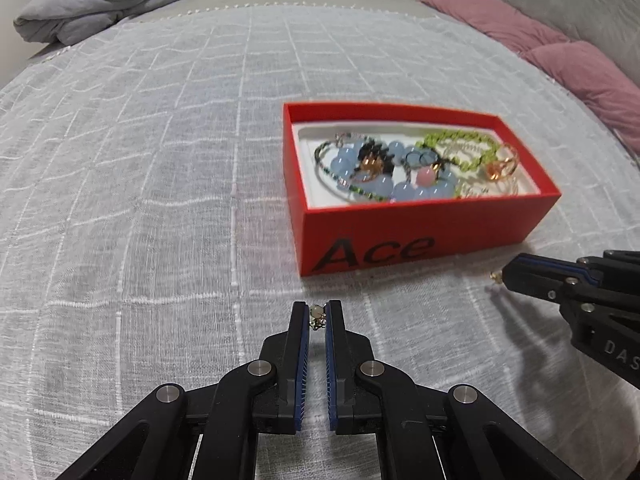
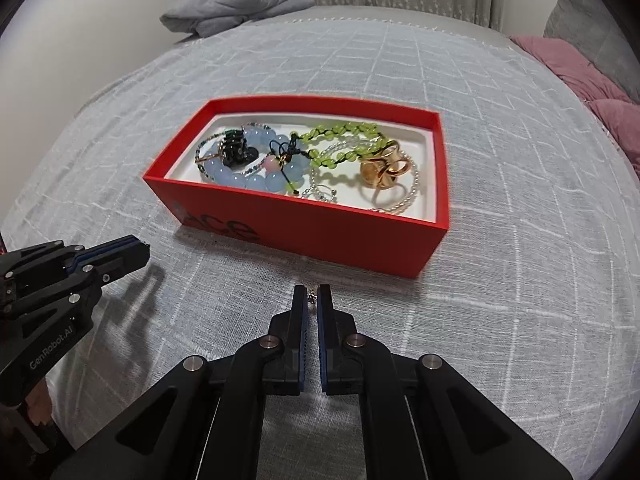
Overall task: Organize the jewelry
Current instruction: 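Lower both charms into the red box while both tools open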
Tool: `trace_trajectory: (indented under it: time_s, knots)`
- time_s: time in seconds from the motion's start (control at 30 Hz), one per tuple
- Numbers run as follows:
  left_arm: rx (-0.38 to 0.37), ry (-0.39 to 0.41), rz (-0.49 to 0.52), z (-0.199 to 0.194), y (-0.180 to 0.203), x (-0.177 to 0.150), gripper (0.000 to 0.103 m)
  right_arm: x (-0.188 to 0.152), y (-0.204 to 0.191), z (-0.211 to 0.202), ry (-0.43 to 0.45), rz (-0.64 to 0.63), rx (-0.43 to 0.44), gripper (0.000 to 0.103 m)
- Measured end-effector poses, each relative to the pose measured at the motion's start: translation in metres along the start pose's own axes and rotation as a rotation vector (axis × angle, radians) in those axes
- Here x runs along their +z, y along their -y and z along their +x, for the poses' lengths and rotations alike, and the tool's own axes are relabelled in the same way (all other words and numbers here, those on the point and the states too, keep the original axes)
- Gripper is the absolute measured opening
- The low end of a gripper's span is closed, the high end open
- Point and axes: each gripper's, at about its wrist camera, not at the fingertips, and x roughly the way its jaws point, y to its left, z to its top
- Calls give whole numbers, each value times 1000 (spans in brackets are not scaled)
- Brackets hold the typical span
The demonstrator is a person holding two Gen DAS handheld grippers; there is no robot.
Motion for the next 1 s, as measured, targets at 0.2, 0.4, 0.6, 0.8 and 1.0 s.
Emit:
trace_trajectory:
  time_s: [0.2,0.4,0.6,0.8,1.0]
  knots:
    - [-13,47,-9,-11,4,13,2,3,5,-23,54,14,23,4]
    - [-29,96,-20,-19,9,28,2,13,7,-44,130,31,36,4]
    - [-30,137,-27,-21,12,41,2,28,11,-53,166,52,37,4]
    - [-39,173,-15,-16,15,53,2,39,17,-53,197,67,26,4]
    - [-37,188,-14,-2,17,60,2,49,23,-46,214,77,18,4]
